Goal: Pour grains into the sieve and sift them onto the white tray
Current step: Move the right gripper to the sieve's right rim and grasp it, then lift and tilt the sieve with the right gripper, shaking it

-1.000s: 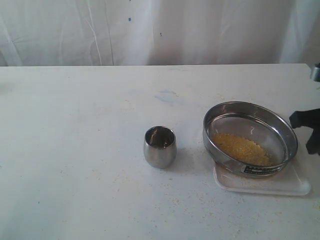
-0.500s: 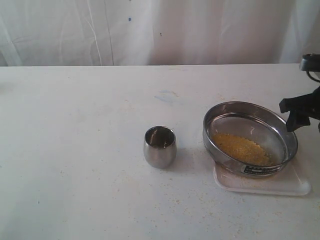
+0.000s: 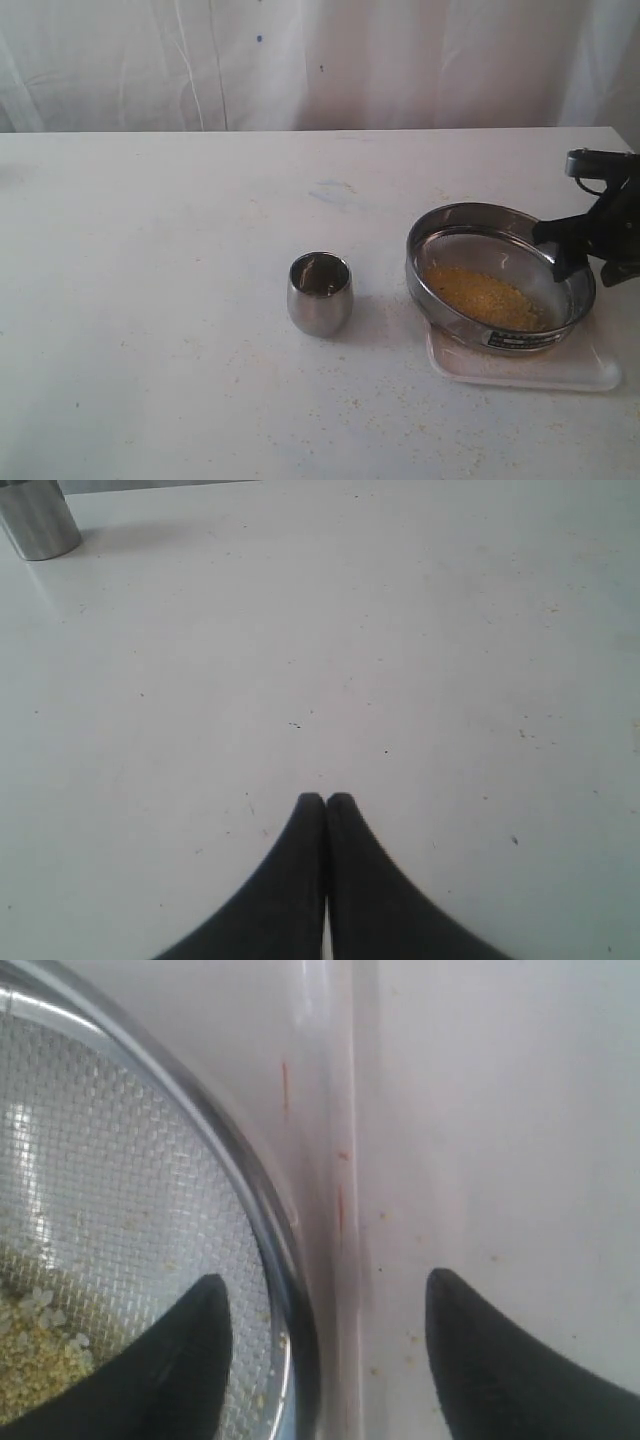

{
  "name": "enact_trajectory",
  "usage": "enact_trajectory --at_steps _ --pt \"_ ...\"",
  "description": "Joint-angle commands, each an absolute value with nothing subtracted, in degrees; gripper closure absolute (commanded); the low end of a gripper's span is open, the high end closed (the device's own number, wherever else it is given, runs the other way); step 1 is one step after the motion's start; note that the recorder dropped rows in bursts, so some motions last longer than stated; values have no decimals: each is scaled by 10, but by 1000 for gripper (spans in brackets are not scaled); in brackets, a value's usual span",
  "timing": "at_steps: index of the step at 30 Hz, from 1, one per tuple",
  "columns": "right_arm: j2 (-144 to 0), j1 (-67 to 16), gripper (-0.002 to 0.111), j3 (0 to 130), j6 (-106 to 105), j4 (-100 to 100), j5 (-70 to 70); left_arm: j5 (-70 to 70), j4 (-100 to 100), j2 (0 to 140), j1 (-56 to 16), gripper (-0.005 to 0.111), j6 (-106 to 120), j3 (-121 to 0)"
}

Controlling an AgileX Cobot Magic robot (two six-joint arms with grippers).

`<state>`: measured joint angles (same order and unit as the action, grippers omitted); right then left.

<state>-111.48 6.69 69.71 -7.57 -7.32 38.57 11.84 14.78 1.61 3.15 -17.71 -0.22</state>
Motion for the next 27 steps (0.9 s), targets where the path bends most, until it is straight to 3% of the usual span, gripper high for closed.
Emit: enact_trajectory --at_steps 1,11,27 --pt "-1115 71 72 702 -75 -75 380 120 151 13 28 107 -180 0" --pt "-1114 71 108 702 -75 -53 407 120 151 13 28 107 -180 0" --pt "-1078 96 108 738 -85 -40 484 120 151 13 28 107 -180 0"
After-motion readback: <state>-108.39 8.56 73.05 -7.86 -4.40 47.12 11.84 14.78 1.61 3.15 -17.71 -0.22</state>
